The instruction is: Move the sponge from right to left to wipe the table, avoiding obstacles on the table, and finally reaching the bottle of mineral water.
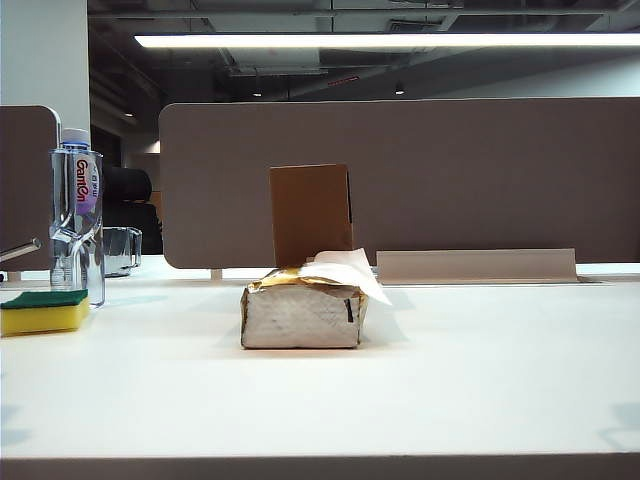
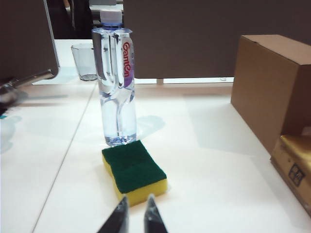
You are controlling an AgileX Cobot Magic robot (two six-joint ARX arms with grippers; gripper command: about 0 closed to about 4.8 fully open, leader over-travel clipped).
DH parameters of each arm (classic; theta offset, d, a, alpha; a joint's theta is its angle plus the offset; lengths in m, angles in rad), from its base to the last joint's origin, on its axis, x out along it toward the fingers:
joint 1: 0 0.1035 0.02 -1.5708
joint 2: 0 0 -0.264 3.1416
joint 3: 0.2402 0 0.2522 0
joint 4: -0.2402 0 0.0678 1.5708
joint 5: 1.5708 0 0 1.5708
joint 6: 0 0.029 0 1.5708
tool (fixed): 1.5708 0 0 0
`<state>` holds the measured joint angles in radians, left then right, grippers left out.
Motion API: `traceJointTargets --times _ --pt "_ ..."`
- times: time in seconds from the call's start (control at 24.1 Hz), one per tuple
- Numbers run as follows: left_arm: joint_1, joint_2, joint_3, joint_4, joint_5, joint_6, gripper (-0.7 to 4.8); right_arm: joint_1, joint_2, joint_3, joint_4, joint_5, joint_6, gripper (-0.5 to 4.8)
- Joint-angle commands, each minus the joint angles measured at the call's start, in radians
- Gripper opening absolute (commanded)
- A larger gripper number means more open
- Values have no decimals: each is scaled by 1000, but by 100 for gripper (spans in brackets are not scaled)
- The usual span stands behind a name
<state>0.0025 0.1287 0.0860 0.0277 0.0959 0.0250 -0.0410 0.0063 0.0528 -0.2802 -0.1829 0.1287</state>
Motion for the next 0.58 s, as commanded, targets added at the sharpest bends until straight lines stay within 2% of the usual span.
traceJointTargets --times 0.04,0.08,0.21,0.58 --pt "0 0 -28 13 -6 8 47 1 0 -8 19 2 -11 -5" --pt "0 0 -39 13 -6 8 46 0 0 -8 19 3 -11 -5" --pt "0 0 -77 -6 -6 1 -2 0 0 -13 19 3 -31 -5" --pt "0 0 -78 -28 -6 -5 -5 2 0 -13 8 1 -33 -5"
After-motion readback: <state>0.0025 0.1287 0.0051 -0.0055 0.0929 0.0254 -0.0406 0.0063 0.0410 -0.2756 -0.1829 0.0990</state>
